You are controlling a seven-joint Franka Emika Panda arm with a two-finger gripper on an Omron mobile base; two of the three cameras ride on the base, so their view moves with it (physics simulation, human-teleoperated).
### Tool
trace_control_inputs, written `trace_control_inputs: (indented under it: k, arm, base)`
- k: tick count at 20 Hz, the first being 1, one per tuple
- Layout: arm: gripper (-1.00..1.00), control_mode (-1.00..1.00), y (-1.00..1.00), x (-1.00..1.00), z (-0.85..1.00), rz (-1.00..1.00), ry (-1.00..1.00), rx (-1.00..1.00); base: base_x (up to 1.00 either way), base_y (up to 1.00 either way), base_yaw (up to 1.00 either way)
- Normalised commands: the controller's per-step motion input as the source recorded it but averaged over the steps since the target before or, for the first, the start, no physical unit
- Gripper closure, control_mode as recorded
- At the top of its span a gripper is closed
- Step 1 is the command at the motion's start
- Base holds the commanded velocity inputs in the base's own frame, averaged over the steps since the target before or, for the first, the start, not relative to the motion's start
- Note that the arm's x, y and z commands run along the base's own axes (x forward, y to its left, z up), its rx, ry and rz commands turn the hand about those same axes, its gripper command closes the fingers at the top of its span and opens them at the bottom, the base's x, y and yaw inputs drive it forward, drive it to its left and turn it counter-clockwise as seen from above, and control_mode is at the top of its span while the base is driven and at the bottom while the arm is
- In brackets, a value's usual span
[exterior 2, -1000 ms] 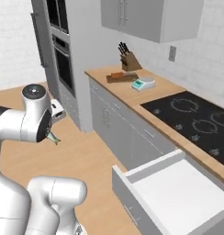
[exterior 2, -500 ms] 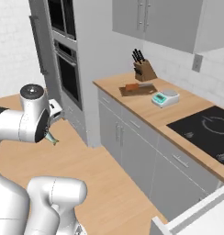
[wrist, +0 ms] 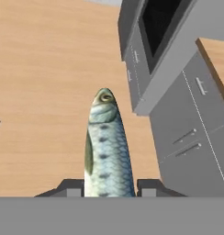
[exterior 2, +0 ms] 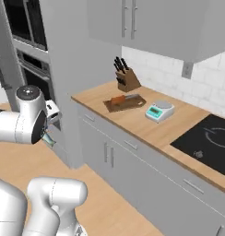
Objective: Pick up the knife from the drawer and place it on the cutting board. Then place the meat from the plate to the cutting board.
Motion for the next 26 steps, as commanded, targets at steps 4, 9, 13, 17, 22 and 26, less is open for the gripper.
trace_control_inputs:
  k: [4, 9, 13, 17, 22, 26]
  arm:
    - [1.0, 1.0, 0.0, 0.0, 0.0, 0.0, 0.0, 0.0]
    - [1.0, 1.0, 0.0, 0.0, 0.0, 0.0, 0.0, 0.0]
    - [1.0, 1.0, 0.0, 0.0, 0.0, 0.0, 0.0, 0.0]
    - [1.0, 1.0, 0.0, 0.0, 0.0, 0.0, 0.0, 0.0]
    - [1.0, 1.0, 0.0, 0.0, 0.0, 0.0, 0.0, 0.0]
    - [1.0, -1.0, 0.0, 0.22, -0.09, -0.25, 0.0, -0.05]
  base:
    - [1.0, 0.14, -0.39]
    - [1.0, 0.3, -0.36]
    - [1.0, 0.53, -0.31]
    - [1.0, 0.48, -0.32]
    - [0.8, 0.07, -0.34]
    - [0.12, 0.0, -0.08]
